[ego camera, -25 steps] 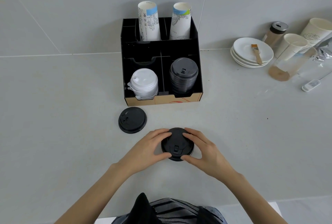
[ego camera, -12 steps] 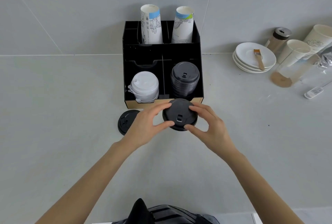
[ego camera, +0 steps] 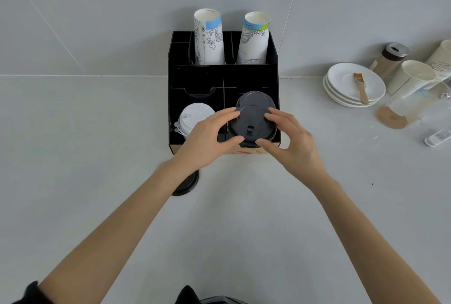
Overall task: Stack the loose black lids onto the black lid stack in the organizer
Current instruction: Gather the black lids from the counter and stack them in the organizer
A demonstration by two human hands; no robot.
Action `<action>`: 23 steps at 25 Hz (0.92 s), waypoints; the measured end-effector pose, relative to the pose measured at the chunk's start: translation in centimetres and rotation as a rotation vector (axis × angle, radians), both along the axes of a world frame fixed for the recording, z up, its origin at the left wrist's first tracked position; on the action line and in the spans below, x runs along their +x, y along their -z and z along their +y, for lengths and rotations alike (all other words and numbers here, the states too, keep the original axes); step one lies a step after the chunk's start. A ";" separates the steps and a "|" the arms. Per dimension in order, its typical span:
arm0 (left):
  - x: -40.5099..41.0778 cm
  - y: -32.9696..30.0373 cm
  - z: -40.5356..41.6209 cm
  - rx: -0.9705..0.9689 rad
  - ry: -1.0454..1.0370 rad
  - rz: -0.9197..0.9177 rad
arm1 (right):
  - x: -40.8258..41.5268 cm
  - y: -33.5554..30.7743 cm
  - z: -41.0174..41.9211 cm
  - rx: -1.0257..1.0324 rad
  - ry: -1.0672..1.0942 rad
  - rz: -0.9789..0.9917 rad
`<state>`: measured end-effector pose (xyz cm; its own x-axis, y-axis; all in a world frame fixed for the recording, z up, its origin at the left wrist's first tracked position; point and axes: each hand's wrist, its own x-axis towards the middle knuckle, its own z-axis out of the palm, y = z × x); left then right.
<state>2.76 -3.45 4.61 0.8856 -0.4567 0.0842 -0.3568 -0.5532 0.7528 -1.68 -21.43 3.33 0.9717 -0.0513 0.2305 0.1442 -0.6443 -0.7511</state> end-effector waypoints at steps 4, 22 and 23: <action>2.3 -0.3 -1.0 0.057 0.023 -0.009 | 1.9 -0.4 -0.4 0.001 0.037 0.024; 7.4 2.5 -3.5 0.111 0.032 0.033 | 6.5 1.6 -2.0 -0.087 0.040 0.140; 7.3 2.6 -3.5 0.115 0.032 0.023 | 6.4 1.7 -1.9 -0.084 0.042 0.141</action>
